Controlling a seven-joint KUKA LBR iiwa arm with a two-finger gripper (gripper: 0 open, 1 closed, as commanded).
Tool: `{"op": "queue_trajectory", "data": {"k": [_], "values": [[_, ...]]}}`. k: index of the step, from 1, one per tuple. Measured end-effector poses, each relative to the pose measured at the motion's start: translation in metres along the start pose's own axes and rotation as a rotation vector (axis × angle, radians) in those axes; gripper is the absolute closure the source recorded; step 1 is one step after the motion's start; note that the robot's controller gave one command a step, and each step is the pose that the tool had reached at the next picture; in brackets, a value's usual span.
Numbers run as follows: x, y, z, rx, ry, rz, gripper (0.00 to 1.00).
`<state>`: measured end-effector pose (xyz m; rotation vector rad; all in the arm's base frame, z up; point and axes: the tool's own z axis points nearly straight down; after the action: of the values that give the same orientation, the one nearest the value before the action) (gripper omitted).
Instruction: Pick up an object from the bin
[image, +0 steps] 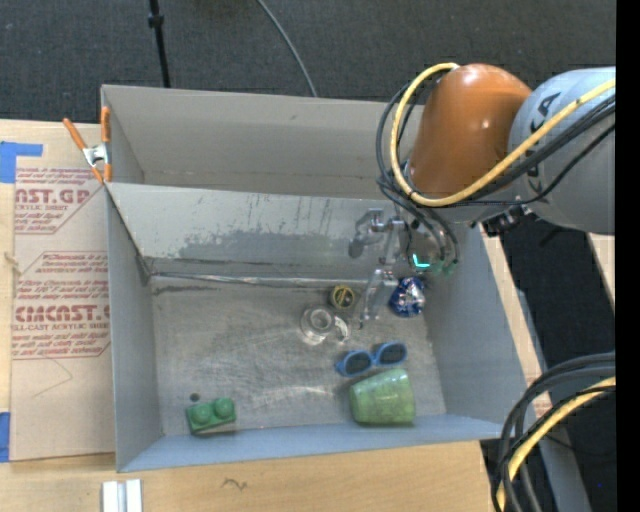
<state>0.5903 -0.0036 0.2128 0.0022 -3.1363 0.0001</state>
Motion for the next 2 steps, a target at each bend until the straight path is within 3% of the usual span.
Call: {"op": "queue_trajectory", "data": {"k": [1,2], "values": [[0.0378,-0.0071,0.1299,0.001,-0.029,-0.254,0.00],[0.0370,-0.0059,0.1264,0.000,-0.027,-0.255,1.00]]}}
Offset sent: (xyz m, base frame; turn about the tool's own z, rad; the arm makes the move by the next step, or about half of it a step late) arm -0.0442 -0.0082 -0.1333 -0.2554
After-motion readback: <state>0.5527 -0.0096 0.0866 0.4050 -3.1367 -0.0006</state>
